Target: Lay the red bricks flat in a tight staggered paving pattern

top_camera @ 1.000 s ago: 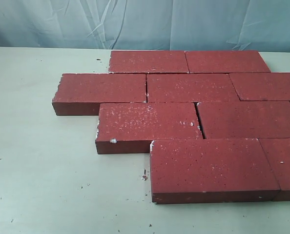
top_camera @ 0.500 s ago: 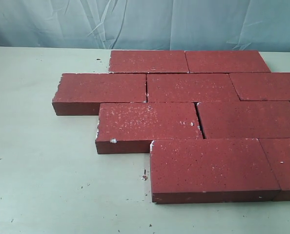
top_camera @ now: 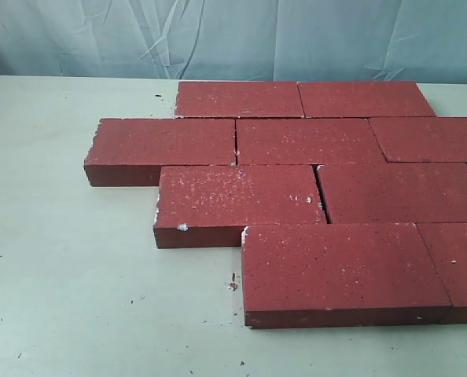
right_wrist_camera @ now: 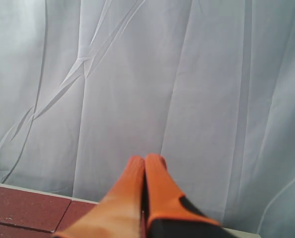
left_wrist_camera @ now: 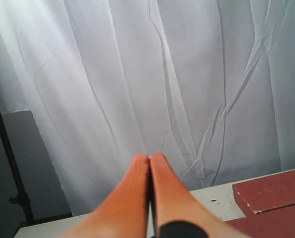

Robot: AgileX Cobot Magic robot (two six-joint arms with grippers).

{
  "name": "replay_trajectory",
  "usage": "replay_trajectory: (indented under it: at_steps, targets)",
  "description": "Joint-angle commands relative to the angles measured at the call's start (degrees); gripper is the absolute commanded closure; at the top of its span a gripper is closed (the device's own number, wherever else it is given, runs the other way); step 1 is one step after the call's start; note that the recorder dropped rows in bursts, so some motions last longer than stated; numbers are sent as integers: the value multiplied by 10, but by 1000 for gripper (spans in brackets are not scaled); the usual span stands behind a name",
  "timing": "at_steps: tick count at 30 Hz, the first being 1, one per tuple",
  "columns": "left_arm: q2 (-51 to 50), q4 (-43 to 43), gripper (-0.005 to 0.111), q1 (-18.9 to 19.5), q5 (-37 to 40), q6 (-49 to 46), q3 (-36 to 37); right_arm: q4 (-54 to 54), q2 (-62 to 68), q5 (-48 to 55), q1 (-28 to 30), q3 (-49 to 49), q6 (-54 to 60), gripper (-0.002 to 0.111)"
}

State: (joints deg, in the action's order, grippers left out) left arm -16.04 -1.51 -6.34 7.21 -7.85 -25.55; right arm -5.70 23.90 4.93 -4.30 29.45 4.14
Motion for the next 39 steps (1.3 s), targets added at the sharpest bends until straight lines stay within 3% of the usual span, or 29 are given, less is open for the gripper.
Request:
replay_trajectory:
  at_steps: [1,11,16,26,39]
  targets:
    - [54,15,107,2,2,-18,37,-2,-3,-5,2,-1,0,109]
    - [160,-1,107,59,14,49,146,-2,-3,-5,2,-1,0,109]
    - [160,9,107,75,23,79,190,-2,-3,-5,2,-1,0,109]
    - [160,11,107,75,21,79,254,-2,-3,-6,2,-1,0,109]
    - [160,35,107,75,61,79,256,-2,-3,-8,2,-1,0,109]
